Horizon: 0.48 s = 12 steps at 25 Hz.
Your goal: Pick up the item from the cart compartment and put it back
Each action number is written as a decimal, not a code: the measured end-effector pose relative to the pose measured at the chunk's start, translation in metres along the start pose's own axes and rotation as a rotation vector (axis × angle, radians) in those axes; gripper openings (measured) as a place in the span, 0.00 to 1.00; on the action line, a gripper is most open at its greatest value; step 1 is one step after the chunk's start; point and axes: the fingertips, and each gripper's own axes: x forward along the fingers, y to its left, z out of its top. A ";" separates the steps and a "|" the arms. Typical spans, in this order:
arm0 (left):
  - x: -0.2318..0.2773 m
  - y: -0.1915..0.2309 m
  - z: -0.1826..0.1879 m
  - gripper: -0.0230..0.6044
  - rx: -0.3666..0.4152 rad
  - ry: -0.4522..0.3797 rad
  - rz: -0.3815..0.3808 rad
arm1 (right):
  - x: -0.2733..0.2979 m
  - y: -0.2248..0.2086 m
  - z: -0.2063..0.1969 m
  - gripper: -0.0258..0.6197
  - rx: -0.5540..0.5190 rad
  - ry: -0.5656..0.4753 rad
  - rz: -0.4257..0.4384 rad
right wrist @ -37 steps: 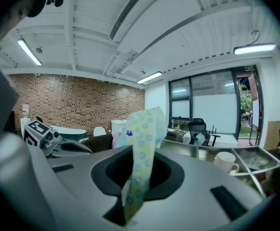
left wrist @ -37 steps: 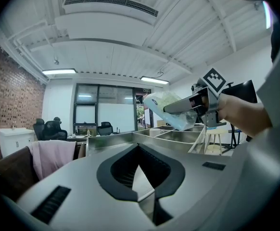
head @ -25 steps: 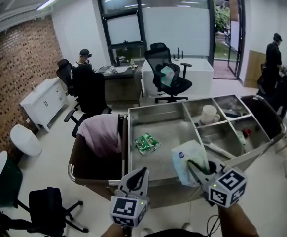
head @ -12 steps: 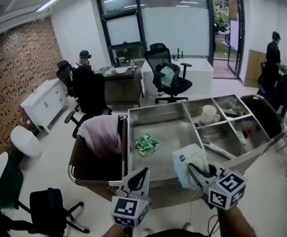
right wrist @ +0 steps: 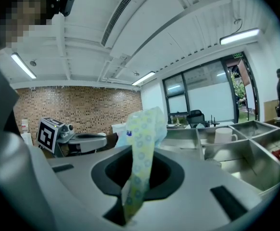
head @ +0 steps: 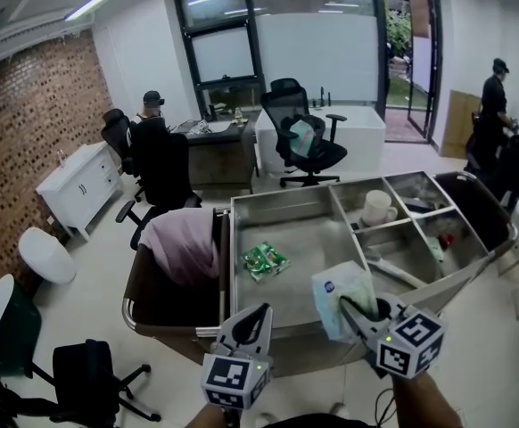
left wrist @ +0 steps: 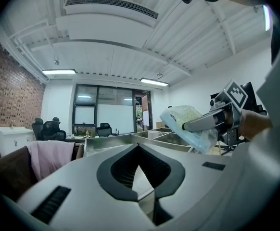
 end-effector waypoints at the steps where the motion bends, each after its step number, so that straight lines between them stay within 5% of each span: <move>1: 0.000 0.000 0.000 0.04 0.000 -0.001 0.002 | 0.000 0.000 0.000 0.13 0.000 0.001 0.001; 12: -0.002 -0.002 0.006 0.04 0.016 -0.010 0.004 | 0.002 0.001 -0.003 0.13 0.005 0.014 0.003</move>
